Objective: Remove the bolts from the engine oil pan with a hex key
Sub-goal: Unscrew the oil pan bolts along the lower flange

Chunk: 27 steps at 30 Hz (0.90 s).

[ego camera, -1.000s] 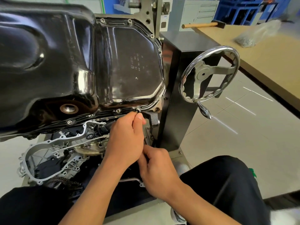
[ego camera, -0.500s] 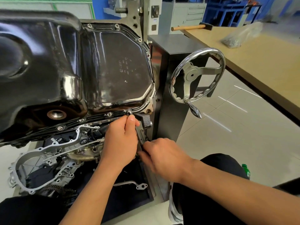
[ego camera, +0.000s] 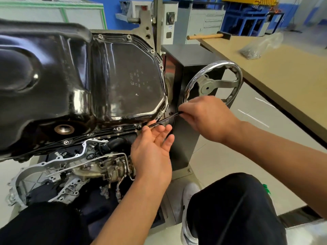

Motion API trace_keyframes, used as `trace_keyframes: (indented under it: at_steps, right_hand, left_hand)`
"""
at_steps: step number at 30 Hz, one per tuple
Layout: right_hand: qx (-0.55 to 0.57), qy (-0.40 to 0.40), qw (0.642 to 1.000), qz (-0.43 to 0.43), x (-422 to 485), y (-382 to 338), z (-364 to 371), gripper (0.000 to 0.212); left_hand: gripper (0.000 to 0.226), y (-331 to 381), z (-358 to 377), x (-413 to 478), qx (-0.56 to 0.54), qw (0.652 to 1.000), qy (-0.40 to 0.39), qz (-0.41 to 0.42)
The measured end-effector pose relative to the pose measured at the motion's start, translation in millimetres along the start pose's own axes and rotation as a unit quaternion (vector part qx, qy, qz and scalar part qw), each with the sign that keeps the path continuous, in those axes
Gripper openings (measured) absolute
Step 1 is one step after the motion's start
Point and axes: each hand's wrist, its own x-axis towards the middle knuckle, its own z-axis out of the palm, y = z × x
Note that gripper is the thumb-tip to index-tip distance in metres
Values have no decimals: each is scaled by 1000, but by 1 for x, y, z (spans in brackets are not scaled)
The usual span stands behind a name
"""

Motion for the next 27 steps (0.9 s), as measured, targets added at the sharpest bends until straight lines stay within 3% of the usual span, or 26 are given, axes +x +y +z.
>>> trace_keyframes:
  at_steps: [4, 7, 11, 15, 21, 27]
  right_hand:
    - [53, 60, 997, 9, -8, -3, 11, 24]
    - [65, 103, 992, 6, -15, -12, 14, 14]
    - [128, 73, 989, -14, -28, -34, 7, 28]
    - [214, 71, 972, -64, -26, -45, -16, 21]
    - [336, 179, 919, -99, 10, -72, -58, 16]
    - [388, 248, 881, -113, 25, -91, -76, 17]
  left_hand:
    - [20, -3, -2, -12, 62, 995, -7, 72]
    - [20, -5, -6, -26, 151, 973, -71, 160]
    - [20, 11, -12, -39, 345, 877, -190, 276]
    - [21, 54, -11, -37, 465, 801, -241, 290]
    - [19, 134, 25, -40, 539, 708, -296, 347]
    - [20, 178, 41, -56, 592, 628, -327, 386]
